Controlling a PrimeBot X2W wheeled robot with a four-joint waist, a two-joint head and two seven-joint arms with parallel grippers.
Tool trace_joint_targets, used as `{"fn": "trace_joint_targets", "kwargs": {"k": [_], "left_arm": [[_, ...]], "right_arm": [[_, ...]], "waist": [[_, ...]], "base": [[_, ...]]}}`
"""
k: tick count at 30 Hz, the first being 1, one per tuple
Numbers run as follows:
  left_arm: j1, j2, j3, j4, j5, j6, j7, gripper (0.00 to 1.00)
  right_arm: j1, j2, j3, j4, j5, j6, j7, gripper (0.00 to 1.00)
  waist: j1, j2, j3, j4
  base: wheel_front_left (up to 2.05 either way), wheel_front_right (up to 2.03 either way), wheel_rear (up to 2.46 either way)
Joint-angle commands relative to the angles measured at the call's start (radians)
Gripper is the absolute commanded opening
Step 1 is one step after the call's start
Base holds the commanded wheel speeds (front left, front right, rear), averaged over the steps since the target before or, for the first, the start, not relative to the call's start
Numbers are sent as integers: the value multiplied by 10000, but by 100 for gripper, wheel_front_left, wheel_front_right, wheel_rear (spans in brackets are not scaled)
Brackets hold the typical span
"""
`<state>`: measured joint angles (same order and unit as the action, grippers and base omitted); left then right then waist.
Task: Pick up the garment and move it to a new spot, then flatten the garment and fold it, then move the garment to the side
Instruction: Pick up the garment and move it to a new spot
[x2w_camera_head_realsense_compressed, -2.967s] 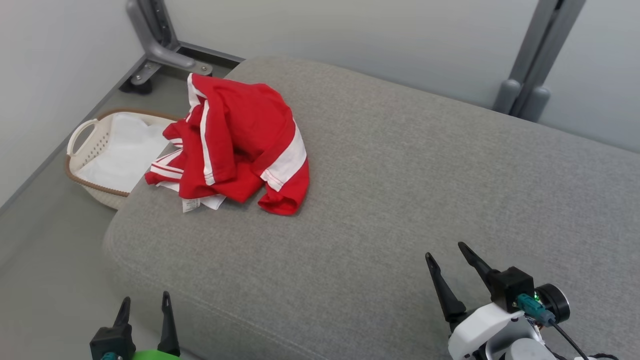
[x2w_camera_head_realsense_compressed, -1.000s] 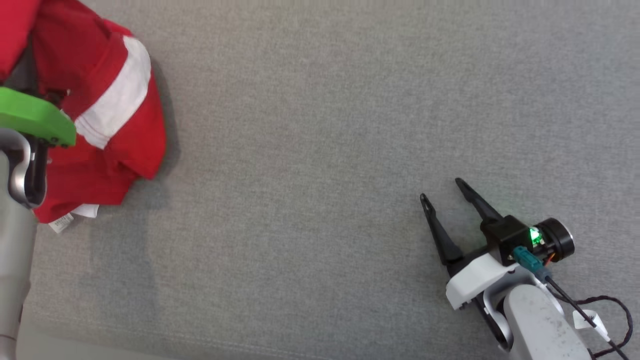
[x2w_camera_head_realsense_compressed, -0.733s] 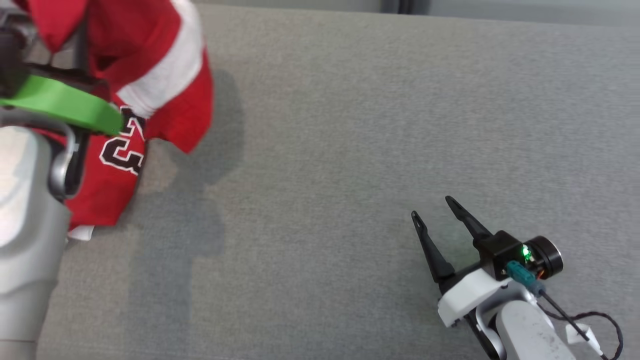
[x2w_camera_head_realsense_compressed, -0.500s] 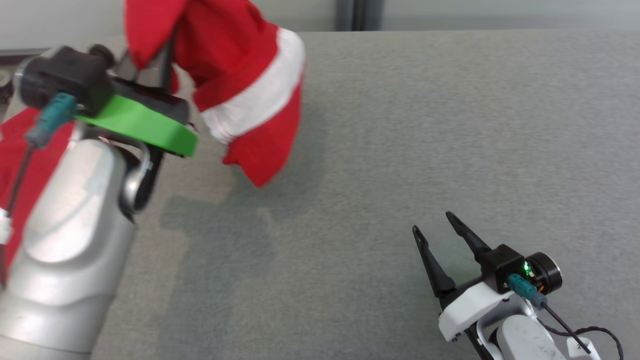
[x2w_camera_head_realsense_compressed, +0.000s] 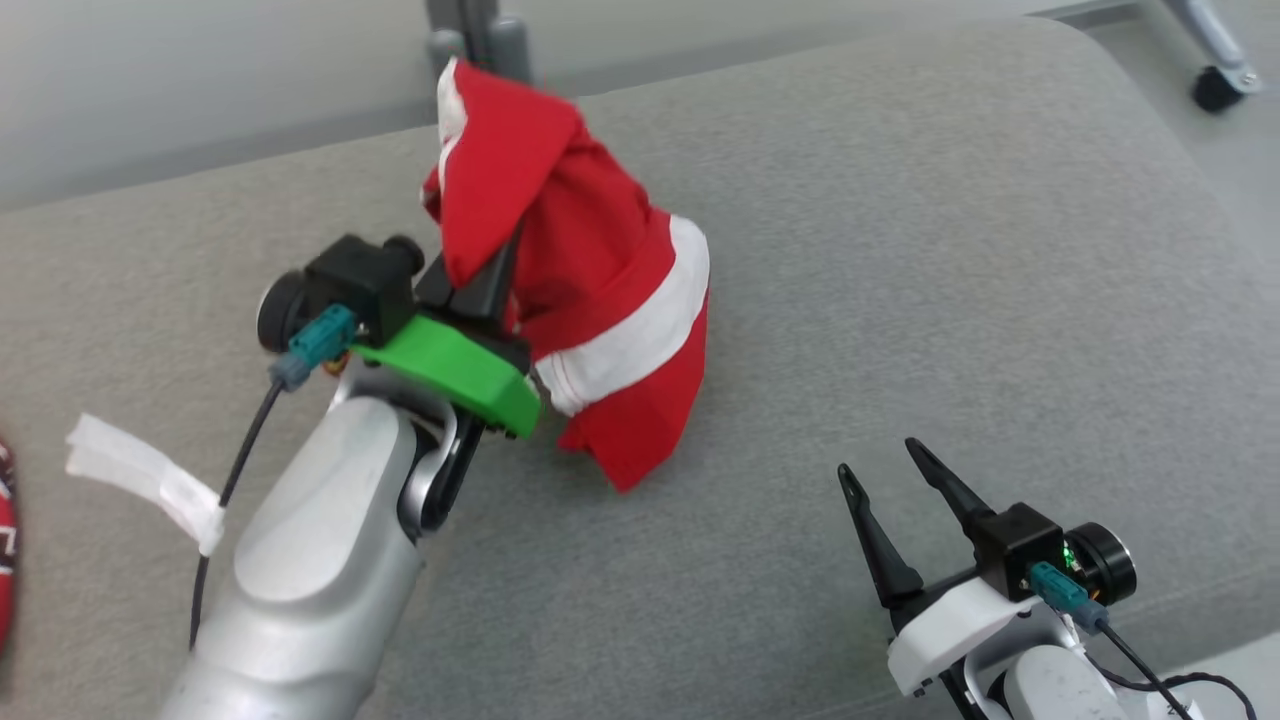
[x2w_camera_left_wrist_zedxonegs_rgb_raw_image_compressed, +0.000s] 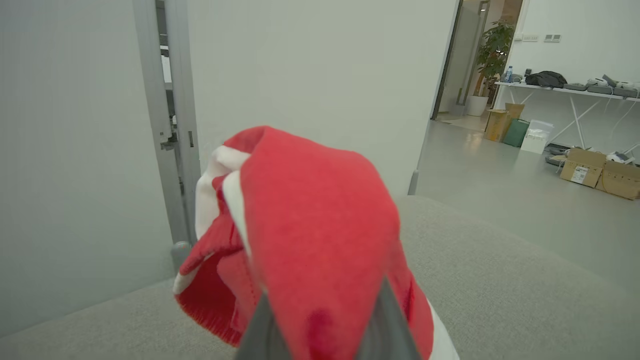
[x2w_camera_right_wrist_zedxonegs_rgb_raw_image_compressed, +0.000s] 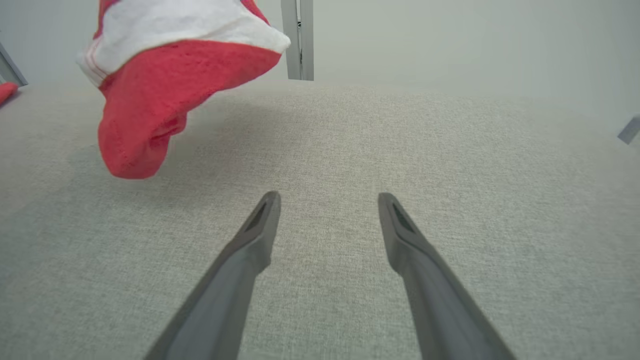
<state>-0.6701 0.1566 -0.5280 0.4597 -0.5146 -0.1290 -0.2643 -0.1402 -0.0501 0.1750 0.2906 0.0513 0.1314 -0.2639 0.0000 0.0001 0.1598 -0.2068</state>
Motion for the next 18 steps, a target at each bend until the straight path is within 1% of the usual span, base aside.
{"fn": "trace_joint_targets", "kwargs": {"k": [1,3,8,9,11,15,18], "left_arm": [[386,-12,198,246,71,-23,-4,100],[734,-128,625,480,112,-23,-2,100],[2008,-240,1789,680,771,-15,2,100],[2475,-255,2404,593,995,6,1,100],[3059,-332,3033,447,1302,24,2,100],[4067,-468,4021,119,1855,17,1,100],[4702,-614,4525,-77,2166,2,2,100]], "right_arm": [[93,-18,-29,-36,55,-13,-10,100],[137,-17,-81,-27,69,-13,-10,100],[209,-19,-80,-54,103,-13,-10,100],[174,-19,-76,-60,97,-13,-10,100],[144,-18,-110,-84,118,-13,-10,100],[169,-18,-202,-104,124,-13,-10,100],[274,-20,-276,-157,140,-13,-10,100]], "waist": [[0,-1,-99,-630],[0,-1,-140,-607],[0,-1,-358,-323],[0,-1,-449,-161],[0,-1,-542,60],[0,-1,-682,513],[0,-1,-829,810]], "base": [[0,0,0],[0,0,0],[0,0,0],[0,0,0],[0,0,0],[0,0,0],[0,0,0]]}}
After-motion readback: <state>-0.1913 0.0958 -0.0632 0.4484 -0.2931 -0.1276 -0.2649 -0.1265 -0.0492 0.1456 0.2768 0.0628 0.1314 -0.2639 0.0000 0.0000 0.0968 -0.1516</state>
